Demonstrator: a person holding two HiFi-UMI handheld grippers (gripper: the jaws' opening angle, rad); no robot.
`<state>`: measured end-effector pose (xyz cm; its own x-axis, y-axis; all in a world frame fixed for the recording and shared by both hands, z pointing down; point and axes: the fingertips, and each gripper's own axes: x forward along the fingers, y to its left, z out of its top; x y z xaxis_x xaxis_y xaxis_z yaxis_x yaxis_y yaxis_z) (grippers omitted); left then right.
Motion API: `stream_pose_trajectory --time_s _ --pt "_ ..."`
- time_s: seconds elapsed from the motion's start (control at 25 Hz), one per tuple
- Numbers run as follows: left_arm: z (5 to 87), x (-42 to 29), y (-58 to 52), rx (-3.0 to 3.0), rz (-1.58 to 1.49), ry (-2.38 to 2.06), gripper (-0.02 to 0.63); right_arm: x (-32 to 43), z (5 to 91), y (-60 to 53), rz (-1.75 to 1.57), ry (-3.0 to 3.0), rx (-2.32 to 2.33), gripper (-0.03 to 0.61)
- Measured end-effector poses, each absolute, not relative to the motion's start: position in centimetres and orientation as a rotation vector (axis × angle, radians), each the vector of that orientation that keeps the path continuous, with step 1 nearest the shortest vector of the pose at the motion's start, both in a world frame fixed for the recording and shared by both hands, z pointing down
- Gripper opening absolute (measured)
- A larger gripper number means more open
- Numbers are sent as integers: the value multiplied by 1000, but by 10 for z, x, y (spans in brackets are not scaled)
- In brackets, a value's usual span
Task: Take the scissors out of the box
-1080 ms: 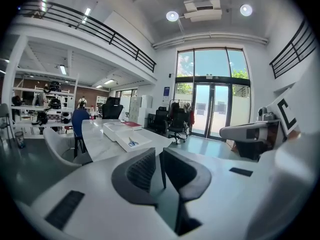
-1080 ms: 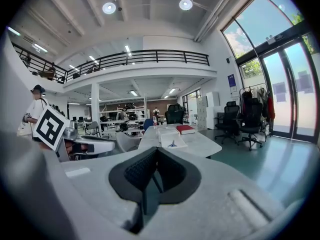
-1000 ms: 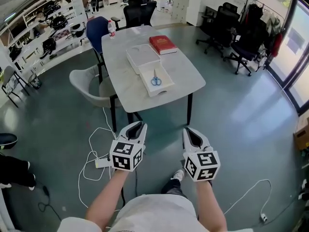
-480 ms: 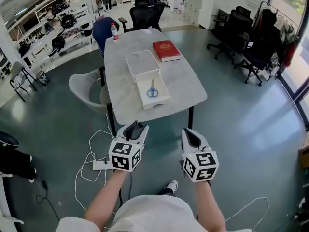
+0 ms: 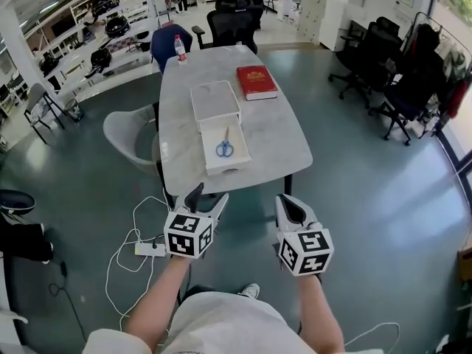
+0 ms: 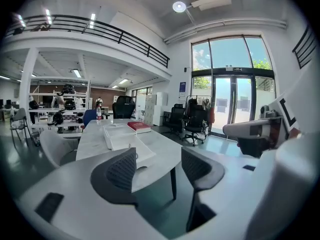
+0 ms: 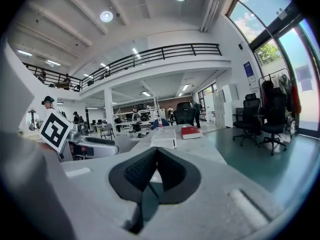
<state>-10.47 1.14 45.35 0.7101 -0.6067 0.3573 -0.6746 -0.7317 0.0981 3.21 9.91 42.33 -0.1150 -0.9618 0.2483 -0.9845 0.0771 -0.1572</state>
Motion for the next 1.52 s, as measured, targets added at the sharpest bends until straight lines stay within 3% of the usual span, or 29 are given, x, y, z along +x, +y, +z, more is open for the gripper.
stream_pose_trajectory --time_s 0.64,1.52 --pt "468 -67 -52 2647 464 -1119 267 80 427 42 424 -2289 1956 5" --pt "527 -25 -228 2512 588 -1085 267 124 437 -171 471 -2253 1838 5"
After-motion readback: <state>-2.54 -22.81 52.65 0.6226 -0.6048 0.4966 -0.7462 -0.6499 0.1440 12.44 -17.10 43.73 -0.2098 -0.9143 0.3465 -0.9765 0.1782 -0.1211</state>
